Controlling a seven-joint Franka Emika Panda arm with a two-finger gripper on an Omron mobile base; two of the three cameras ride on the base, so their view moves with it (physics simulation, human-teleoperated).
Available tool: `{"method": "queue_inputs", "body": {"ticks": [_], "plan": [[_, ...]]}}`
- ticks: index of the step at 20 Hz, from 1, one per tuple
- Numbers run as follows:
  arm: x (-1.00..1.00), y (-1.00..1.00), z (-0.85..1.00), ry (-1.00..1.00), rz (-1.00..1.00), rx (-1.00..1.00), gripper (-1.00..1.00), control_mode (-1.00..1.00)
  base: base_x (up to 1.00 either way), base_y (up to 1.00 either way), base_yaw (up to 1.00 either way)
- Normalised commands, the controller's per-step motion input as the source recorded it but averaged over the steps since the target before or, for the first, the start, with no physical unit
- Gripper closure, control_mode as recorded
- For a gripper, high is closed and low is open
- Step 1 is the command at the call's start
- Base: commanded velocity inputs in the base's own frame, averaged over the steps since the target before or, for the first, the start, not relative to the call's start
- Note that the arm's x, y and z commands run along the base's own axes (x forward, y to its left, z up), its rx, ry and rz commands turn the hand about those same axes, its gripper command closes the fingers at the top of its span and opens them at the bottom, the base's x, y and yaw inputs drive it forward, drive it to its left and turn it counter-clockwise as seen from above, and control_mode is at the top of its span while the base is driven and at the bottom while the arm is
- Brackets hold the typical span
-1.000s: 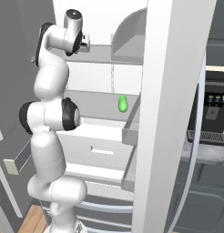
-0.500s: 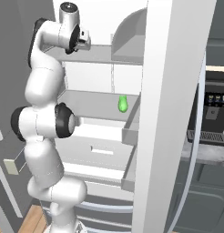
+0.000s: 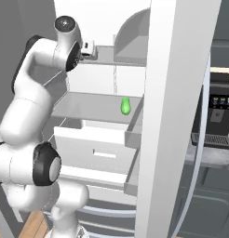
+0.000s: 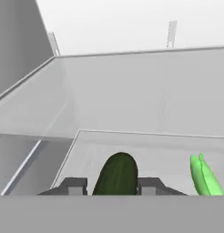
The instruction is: Move the pickle and corn from the top shelf to the second highest shelf to make space. Then, place the pitcher from the counter on the cleared top shelf.
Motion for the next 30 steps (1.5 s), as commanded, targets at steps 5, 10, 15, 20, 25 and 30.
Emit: {"method": "queue_inputs", "body": {"ticks": [5,10,15,20,25,30], "plan": [[-1.00,-0.76,-0.01,-0.20,0.00,0.01,1.00,-1.00,0.00,0.00,0.00],[-1.00,-0.51,0.02,-0.01,0.00,0.01,1.00,-1.00,0.00,0.00,0.00],[-0.93,-0.25,-0.19,0.11,-0.01,-0.01,1.00,-1.00,0.00,0.00,0.00],[-0.25,-0.04,-0.60,0.20,0.00,-0.05,1.00,-1.00,0.00,0.00,0.00],[0.15,0.01,-0.66,0.13,0.00,-0.01,1.00,-1.00,0.00,0.00,0.00],[0.61,0.00,-0.53,0.00,0.01,0.00,1.00,-1.00,0.00,0.00,0.00]]}}
